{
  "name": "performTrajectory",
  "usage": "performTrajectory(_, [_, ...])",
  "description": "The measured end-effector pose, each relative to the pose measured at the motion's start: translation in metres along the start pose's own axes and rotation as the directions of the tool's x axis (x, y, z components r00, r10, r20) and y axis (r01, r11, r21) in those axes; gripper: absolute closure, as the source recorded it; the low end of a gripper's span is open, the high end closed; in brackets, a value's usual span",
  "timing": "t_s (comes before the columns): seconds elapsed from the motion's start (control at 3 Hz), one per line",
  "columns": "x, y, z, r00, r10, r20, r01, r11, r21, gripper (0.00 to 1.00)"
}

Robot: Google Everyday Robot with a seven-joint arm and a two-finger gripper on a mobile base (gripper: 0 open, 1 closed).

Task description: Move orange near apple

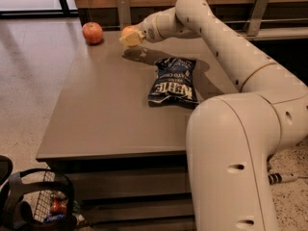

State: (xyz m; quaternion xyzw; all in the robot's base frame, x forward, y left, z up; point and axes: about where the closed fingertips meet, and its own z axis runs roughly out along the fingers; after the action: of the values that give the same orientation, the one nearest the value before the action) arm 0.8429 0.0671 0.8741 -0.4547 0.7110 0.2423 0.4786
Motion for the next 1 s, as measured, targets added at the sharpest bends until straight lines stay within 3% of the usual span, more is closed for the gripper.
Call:
performTrajectory(0.33, [0.004,0.006,0.018,1.000,0.009,-0.002,-0.009,1.0000,0.004,1.00])
performTrajectory(1.0, [-0.011,0.010,0.039,0.998,0.014,0.062,-0.015,0.9996,0.026,1.00])
